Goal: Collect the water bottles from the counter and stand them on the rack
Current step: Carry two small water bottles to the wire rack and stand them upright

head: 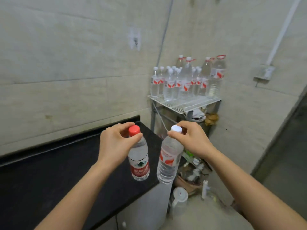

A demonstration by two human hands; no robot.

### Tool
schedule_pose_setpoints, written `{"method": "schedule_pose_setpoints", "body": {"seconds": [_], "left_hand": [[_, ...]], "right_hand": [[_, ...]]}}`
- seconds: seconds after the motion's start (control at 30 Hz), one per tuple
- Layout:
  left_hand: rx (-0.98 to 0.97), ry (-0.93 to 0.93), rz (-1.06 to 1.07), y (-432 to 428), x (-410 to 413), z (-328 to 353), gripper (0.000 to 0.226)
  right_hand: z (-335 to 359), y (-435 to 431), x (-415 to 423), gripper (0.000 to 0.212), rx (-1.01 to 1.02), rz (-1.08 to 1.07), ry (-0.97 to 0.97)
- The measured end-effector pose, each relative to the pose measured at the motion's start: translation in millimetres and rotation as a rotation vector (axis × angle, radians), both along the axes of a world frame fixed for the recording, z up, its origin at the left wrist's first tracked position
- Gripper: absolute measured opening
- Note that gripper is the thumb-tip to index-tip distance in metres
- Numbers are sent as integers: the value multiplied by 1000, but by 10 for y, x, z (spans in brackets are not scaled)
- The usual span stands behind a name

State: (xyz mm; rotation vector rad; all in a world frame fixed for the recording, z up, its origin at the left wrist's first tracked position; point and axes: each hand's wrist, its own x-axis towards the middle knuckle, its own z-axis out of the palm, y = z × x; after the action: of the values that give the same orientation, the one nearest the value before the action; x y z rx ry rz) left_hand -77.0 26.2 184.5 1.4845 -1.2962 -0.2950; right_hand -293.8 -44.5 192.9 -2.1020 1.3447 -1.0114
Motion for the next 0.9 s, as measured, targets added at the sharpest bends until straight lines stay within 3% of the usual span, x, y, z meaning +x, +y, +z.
{"method": "schedule_pose_setpoints", "body": {"seconds": [0.27,0.53,0.8,0.9], "left_hand": [[-117,50,-246,-1708,-789,346,44],[-211,74,-347,-3296,-1369,864,45],[-358,-143,-275,-4571,-2013,1315,28],[-355,-124,-212,-5008,-2244,1293,21]], "right_hand": [[473,-1310,-833,22,-63,-110,-28],[853,-2708,-1462,27,-131,-178,-12],[1448,-4050,-2040,37,-227,-298,18],[1498,-4581,-2215,41,-257,-256,51]]}}
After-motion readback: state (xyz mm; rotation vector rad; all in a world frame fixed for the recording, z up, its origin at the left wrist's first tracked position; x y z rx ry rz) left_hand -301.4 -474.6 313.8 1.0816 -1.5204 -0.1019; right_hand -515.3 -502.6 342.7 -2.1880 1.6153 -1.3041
